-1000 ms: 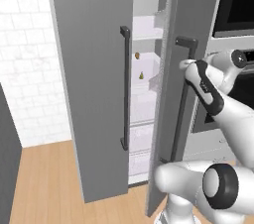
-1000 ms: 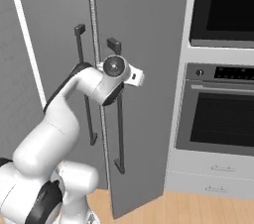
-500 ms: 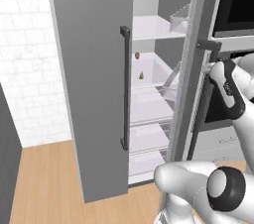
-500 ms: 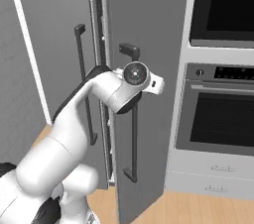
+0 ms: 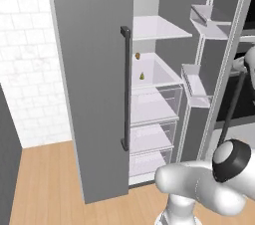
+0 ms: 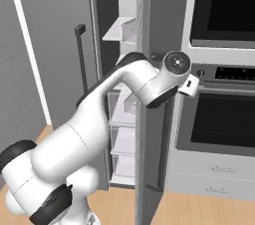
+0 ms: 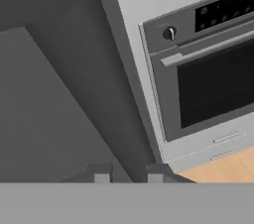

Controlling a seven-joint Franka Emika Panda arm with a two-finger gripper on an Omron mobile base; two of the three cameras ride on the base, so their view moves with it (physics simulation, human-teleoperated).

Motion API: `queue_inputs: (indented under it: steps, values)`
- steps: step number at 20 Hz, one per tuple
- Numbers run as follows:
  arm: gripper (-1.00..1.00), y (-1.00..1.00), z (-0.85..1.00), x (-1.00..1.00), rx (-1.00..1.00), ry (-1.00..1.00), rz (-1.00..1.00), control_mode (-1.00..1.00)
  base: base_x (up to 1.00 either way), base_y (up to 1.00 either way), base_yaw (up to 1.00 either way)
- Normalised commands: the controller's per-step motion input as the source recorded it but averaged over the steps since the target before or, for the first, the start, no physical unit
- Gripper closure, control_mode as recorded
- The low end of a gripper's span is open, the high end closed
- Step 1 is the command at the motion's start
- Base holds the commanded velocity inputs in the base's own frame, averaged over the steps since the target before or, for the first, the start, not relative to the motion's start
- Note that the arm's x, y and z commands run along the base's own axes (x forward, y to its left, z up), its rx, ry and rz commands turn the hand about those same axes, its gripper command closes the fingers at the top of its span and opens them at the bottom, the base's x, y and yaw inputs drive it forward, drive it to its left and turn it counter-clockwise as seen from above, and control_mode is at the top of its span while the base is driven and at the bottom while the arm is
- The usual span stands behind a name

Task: Grab a lemon wedge from the fridge and one ice cube from the ice bowl, and put them in the glass of lemonade.

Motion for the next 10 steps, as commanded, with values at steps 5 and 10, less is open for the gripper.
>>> queue_inputs:
  steps: [5,10]
  values:
    - [-1.00,-0.10,0.19,-0.78,0.00,-0.17,-0.07,-1.00,0.00,0.00,0.00]
    - [-1.00,0.34,0.25,-0.98,-0.10,-0.33,0.00,-1.00,0.00,0.00,0.00]
